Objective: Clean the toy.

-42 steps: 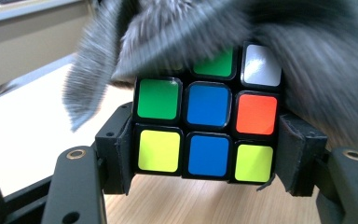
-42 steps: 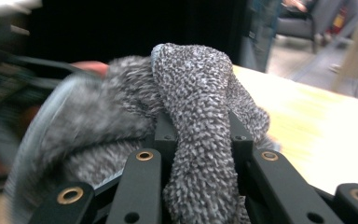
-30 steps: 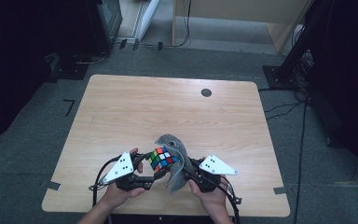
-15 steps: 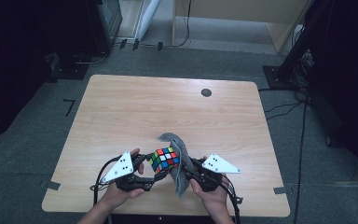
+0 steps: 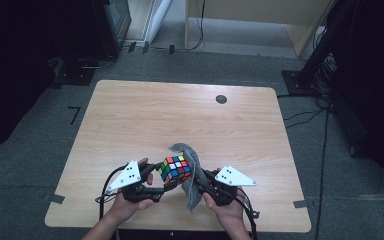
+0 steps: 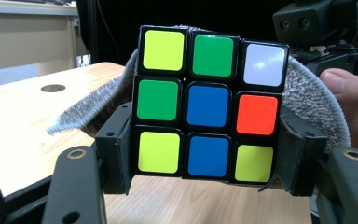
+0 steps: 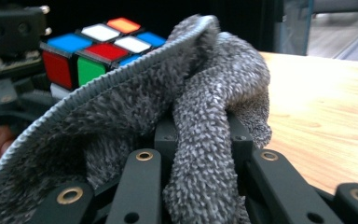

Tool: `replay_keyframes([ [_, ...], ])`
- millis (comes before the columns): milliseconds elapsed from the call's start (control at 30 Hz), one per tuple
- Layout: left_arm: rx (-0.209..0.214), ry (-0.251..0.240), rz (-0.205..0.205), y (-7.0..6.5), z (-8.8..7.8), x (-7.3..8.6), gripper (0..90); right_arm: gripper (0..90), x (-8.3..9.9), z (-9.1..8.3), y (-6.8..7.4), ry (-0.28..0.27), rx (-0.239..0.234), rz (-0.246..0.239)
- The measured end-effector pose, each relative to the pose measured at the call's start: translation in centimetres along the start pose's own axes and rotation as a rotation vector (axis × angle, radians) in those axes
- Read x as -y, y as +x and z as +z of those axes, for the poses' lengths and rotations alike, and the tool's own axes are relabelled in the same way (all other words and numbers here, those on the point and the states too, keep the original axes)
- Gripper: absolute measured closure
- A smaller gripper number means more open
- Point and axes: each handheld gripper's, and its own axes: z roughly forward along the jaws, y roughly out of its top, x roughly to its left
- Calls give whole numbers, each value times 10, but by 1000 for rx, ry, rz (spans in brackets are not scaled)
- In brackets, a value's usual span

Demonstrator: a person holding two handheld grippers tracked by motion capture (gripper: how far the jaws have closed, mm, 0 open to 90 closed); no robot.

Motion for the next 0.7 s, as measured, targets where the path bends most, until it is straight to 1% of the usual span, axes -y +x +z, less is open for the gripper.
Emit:
replay_keyframes([
  [33,2,-6,-7,1,-1,0,343,741,1,1,0,6,-11,3],
  [133,4,-10,-25,5,-3,0,343,743,9,10,1,69,-39,17],
  [167,4,-12,-32,6,-3,0,343,743,12,13,0,91,-52,13],
  [200,3,-11,-33,6,-3,0,343,743,14,15,0,100,-56,8],
  [267,3,-9,-29,6,-3,1,343,741,13,14,0,100,-50,2],
  [300,1,-3,-22,5,-2,1,343,741,11,12,0,88,-44,0],
  [333,0,5,-14,5,-1,1,342,741,9,9,-1,62,-37,4],
  [400,-2,18,-5,4,0,3,343,740,4,4,-5,13,-28,37],
  [433,-2,19,-5,3,1,3,342,741,4,3,-5,10,-29,41],
  [500,-5,18,-6,4,0,2,343,742,8,6,-4,27,-37,33],
  [567,-13,12,-11,5,-2,2,342,744,14,12,-3,60,-49,40],
  [600,-14,5,-19,6,-3,1,342,744,16,14,-1,84,-56,35],
  [667,-21,-10,-29,8,-5,0,343,740,18,18,2,113,-66,-2],
  [700,-21,-15,-31,8,-6,-1,342,738,18,18,4,113,-64,-16],
])
